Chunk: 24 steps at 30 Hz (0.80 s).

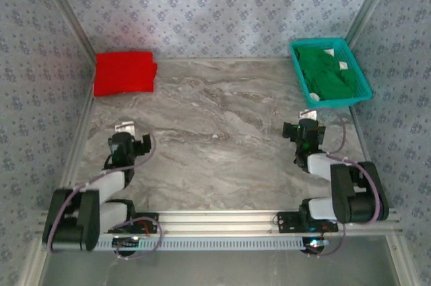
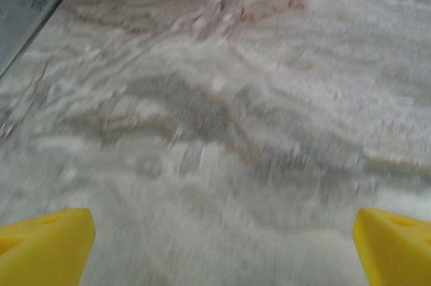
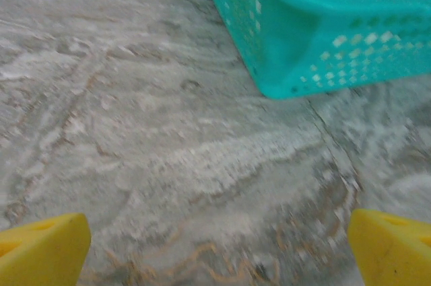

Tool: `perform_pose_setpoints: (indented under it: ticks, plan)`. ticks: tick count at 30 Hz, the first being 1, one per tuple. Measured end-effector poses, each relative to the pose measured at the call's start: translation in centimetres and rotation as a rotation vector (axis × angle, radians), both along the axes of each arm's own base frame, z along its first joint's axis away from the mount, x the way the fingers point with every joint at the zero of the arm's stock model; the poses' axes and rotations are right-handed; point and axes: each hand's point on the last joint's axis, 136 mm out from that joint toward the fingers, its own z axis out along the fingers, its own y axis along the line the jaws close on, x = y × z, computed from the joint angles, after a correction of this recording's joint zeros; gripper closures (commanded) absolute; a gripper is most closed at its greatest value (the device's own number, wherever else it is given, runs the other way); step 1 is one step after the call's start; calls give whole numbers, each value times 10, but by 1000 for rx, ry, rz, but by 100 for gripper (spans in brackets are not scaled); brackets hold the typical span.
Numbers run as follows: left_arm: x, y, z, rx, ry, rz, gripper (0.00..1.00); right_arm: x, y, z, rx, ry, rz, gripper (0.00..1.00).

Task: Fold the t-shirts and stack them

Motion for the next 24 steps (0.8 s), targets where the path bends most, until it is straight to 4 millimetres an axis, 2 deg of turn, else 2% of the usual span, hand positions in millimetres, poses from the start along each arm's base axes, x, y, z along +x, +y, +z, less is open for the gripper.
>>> perform_pose_setpoints:
  ticks: [3,6,8,14,17,24]
  plan:
    - [25,-1,9,1,-64,-9,2,9,1,-7,14,-20,36,0]
    - [39,6,1,0,-92,6,2,10,-1,-8,31,-45,49,0]
    - [38,7,-6,0,-77,7,2,11,-1,-5,36,-63,59,0]
    - [50,15,8,-16,-114,29,2,23,-2,8,49,-89,75,0]
    - [57,19,17,-22,-138,43,2,23,-2,7,50,-88,75,0]
    - [56,19,15,-27,-129,45,2,24,-1,7,53,-87,81,0]
